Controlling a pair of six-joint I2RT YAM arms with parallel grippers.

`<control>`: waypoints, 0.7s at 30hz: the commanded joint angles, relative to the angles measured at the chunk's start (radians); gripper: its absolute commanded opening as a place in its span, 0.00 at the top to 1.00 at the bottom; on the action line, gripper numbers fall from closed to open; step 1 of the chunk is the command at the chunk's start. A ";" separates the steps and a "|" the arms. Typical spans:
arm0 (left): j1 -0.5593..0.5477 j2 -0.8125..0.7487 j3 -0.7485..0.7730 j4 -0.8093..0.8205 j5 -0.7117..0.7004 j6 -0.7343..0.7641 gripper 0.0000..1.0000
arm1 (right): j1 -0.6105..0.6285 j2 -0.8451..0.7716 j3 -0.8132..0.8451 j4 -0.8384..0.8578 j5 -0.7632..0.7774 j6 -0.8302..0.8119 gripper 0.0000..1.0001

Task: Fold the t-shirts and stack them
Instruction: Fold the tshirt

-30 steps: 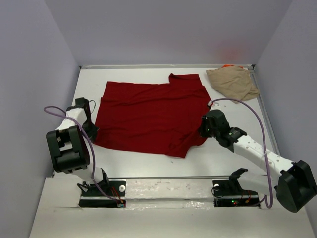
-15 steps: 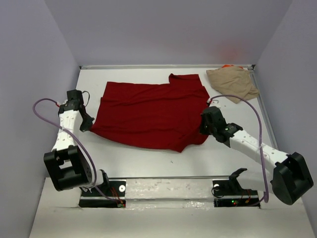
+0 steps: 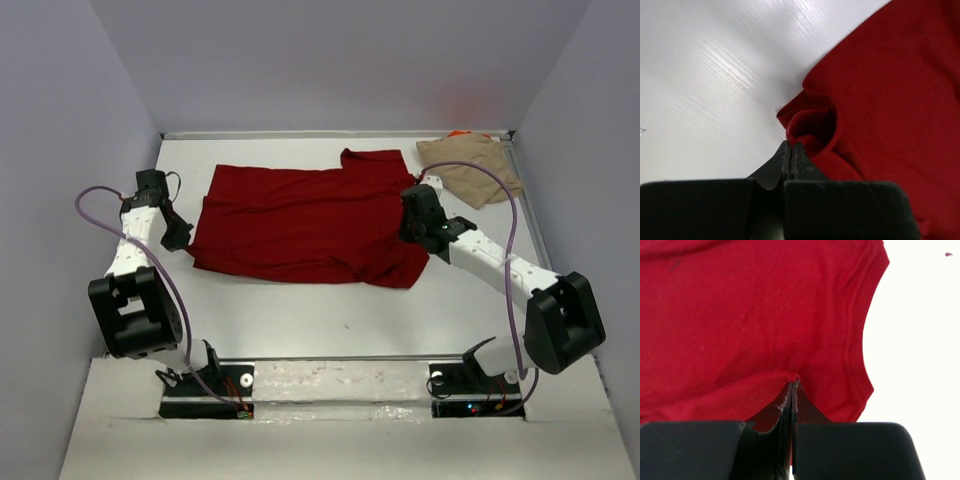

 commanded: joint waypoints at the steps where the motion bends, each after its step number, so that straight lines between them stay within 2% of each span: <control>1: -0.004 0.035 0.070 0.027 0.018 0.037 1.00 | -0.036 0.039 0.070 -0.007 0.042 -0.017 1.00; 14: -0.056 0.128 0.161 0.022 -0.013 0.049 1.00 | -0.130 0.141 0.104 0.035 0.117 -0.015 1.00; 21: -0.102 0.154 0.199 0.012 -0.039 0.066 1.00 | -0.172 0.195 0.171 0.049 0.093 -0.044 1.00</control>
